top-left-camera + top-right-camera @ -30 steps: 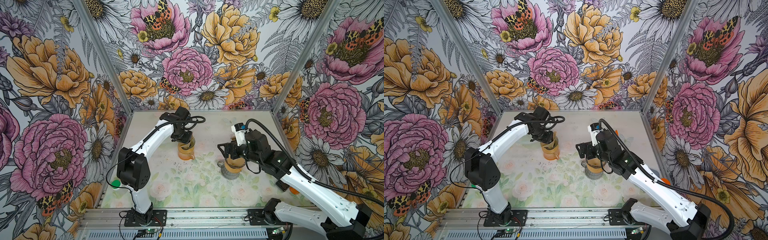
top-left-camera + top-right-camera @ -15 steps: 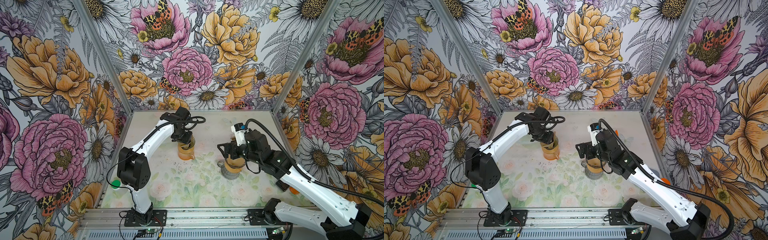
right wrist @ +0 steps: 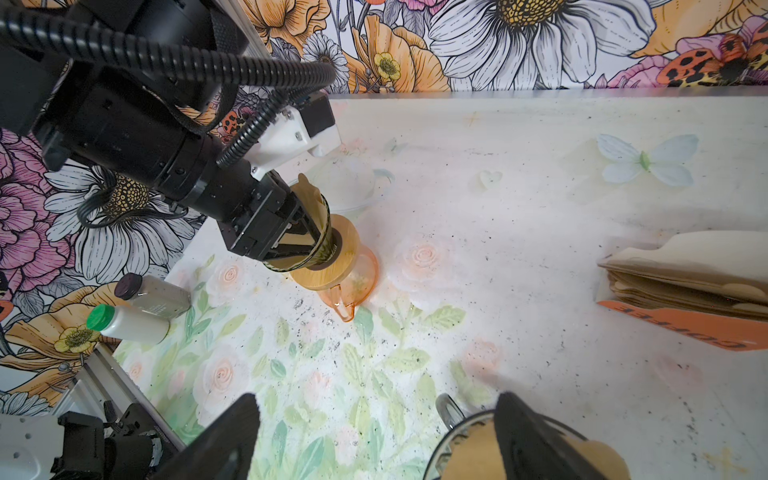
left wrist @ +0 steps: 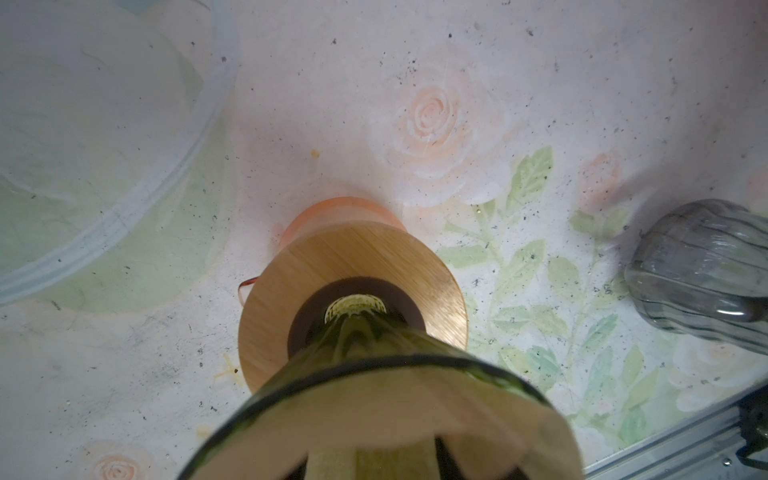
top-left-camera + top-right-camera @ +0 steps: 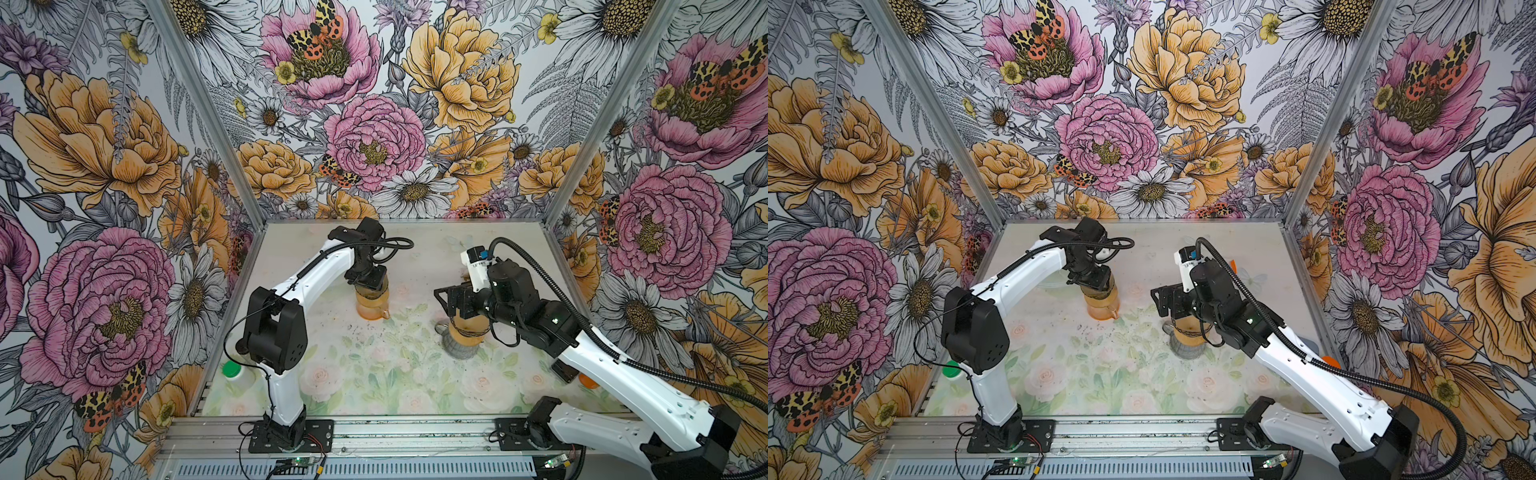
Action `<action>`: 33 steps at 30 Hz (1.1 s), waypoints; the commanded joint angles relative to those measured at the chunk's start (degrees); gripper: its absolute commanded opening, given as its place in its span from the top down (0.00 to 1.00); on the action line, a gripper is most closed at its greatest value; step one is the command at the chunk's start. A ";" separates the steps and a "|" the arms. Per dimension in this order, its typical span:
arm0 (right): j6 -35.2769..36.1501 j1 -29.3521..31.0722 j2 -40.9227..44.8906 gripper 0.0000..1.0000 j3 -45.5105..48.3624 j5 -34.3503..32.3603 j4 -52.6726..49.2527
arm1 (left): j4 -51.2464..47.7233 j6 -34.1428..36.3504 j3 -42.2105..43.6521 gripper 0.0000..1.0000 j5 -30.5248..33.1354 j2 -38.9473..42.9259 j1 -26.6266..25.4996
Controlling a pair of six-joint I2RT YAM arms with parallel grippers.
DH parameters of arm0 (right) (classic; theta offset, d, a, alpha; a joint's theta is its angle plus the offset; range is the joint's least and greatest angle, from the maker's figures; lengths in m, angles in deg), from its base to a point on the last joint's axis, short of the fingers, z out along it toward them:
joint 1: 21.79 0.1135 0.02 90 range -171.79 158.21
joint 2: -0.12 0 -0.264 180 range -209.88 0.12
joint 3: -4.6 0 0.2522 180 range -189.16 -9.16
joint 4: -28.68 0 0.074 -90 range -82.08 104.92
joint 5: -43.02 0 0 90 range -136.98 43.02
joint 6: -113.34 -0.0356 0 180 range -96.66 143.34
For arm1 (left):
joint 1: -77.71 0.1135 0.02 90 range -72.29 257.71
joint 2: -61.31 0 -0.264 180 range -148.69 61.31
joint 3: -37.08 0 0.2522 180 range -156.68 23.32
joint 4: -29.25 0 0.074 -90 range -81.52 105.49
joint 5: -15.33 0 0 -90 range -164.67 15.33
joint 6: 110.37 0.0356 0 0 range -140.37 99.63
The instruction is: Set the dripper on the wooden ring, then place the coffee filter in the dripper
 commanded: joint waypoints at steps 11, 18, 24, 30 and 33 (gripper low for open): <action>-0.21 0.38 0.62 0.10 1.14 0.15 1.53 | -0.17 -0.98 -2.31 0.50 -0.09 0.21 -0.03; -0.26 0.38 0.53 0.10 1.14 0.28 1.53 | -0.73 -1.77 -3.42 0.50 -1.41 0.47 1.03; 0.04 0.38 0.51 0.10 1.14 0.23 1.53 | -1.07 -1.83 -2.85 0.52 -1.46 1.07 1.30; 0.02 0.40 0.22 0.10 0.84 0.37 1.48 | -1.25 -2.13 -3.22 0.55 -1.56 1.60 1.41; 0.02 0.47 0.18 0.10 0.80 0.61 1.54 | -1.60 -2.13 -3.56 0.58 -2.00 1.67 1.47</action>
